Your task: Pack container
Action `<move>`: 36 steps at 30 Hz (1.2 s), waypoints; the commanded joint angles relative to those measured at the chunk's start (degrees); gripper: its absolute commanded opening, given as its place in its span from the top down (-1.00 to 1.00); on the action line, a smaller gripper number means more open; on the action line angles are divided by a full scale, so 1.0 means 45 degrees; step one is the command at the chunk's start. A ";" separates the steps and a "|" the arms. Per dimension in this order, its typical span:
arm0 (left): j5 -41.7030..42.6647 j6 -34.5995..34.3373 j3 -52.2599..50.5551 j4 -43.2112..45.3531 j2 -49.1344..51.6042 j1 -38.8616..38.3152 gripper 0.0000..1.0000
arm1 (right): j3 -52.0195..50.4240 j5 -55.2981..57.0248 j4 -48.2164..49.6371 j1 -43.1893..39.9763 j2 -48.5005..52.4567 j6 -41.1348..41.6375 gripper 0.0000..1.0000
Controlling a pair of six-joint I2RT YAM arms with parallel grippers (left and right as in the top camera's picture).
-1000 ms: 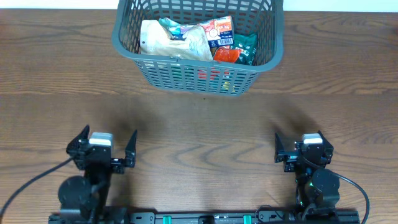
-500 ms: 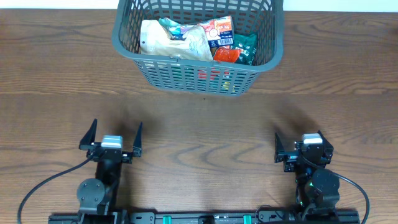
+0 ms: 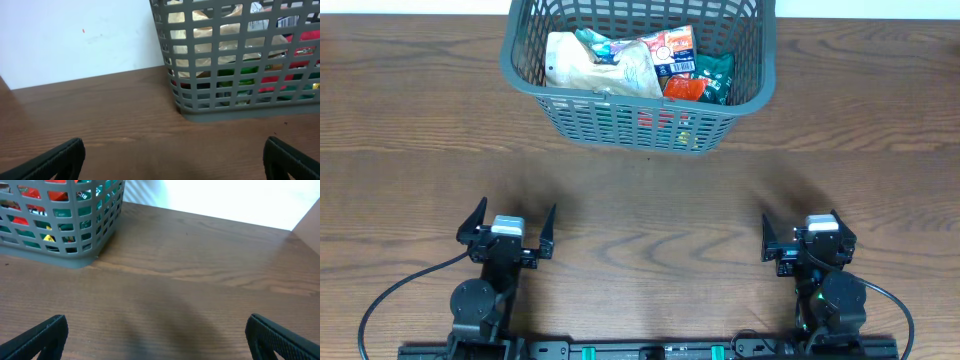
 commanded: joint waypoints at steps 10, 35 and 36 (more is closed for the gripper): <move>0.0049 -0.2035 -0.0209 -0.0525 -0.0092 -0.0097 -0.97 | -0.0039 -0.0058 -0.0015 -0.0044 -0.0083 -0.0087 -0.99; 0.0073 -0.2030 -0.0209 -0.0515 -0.0078 -0.0097 -0.97 | -0.0039 -0.0058 -0.0015 -0.0044 -0.0083 -0.0087 -0.98; 0.0073 -0.2030 -0.0209 -0.0520 -0.0078 -0.0097 -0.97 | -0.0039 -0.0058 -0.0015 -0.0044 -0.0083 -0.0087 -0.98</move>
